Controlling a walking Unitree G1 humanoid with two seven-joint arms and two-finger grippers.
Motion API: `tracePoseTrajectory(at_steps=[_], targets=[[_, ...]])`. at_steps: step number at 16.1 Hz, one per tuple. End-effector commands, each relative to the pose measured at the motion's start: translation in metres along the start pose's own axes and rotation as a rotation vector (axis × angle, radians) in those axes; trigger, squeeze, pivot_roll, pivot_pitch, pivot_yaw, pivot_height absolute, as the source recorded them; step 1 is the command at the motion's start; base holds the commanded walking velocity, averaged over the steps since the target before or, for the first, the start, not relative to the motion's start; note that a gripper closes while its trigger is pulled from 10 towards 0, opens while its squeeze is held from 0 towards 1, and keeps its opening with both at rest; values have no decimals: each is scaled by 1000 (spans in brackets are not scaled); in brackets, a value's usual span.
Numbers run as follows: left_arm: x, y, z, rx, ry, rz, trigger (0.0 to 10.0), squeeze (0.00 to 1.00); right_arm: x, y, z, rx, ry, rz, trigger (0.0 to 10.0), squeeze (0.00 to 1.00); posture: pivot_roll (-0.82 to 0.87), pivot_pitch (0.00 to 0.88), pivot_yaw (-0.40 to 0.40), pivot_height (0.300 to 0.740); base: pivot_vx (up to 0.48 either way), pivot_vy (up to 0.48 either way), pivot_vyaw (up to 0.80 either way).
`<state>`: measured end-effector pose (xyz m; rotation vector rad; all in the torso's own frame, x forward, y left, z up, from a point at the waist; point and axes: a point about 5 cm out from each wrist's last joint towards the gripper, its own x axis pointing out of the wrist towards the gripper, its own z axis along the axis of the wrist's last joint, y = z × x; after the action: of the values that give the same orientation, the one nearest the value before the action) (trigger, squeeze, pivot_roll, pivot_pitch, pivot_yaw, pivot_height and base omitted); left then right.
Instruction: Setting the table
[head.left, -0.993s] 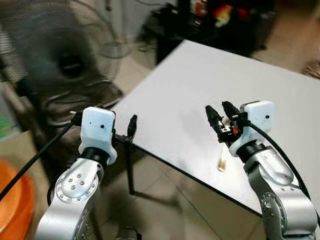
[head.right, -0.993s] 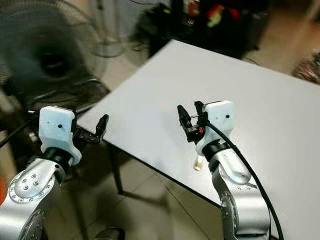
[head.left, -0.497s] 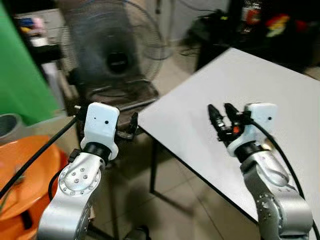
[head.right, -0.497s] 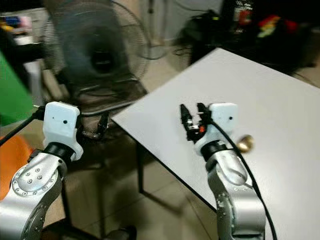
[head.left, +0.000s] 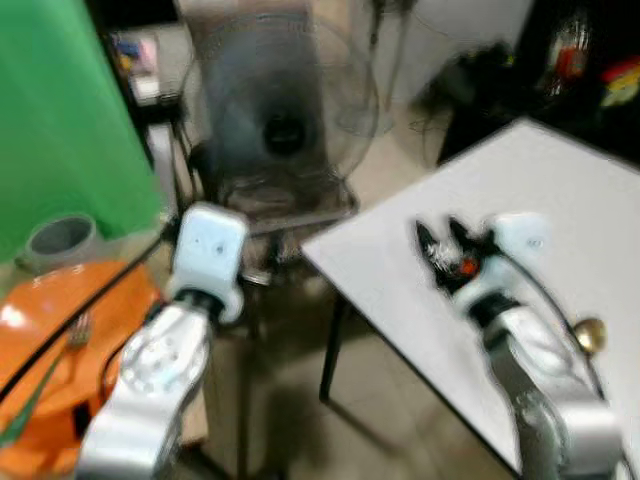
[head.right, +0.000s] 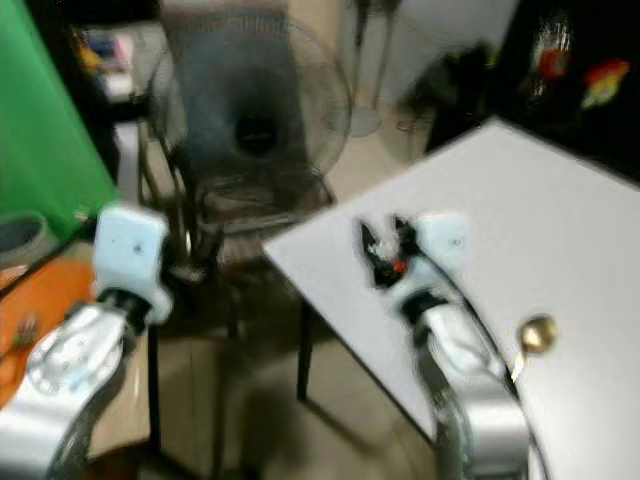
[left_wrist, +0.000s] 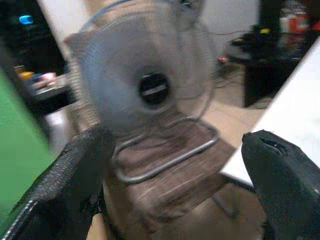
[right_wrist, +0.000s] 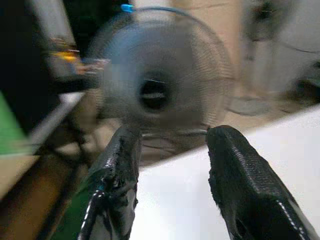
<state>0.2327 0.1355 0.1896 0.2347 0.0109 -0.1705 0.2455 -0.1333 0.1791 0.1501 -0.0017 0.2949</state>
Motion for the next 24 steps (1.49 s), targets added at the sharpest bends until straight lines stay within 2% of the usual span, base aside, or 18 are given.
tracePoseTrajectory(at_steps=[1,8,12,15,17,18,24], targets=[[-2,-2,2,0,-9,-3,10000,0,-1,-5,1,-5,1,-13,10000,0,-20,8,-18,740,0,0,800],[-6,0,2,0,-22,1,10000,0,1,-3,-3,13,21,23,10000,0,-9,2,-37,740,0,0,800],[-10,10,2,9,-29,41,10000,0,1,4,-5,53,47,115,10000,0,0,12,-45,740,0,0,800],[-11,13,0,16,-15,49,10000,0,1,6,-6,68,57,132,10000,0,6,18,-47,740,0,0,800],[-11,17,-1,29,-4,52,10000,0,1,4,-10,115,75,95,10000,0,8,24,-46,740,0,0,0],[-9,21,-1,45,2,57,10000,0,1,3,-12,77,77,86,10000,0,9,30,-41,740,0,356,0],[-1,24,0,55,0,28,10000,0,-1,0,-12,99,78,45,10000,0,-4,34,-17,740,0,404,-616]])
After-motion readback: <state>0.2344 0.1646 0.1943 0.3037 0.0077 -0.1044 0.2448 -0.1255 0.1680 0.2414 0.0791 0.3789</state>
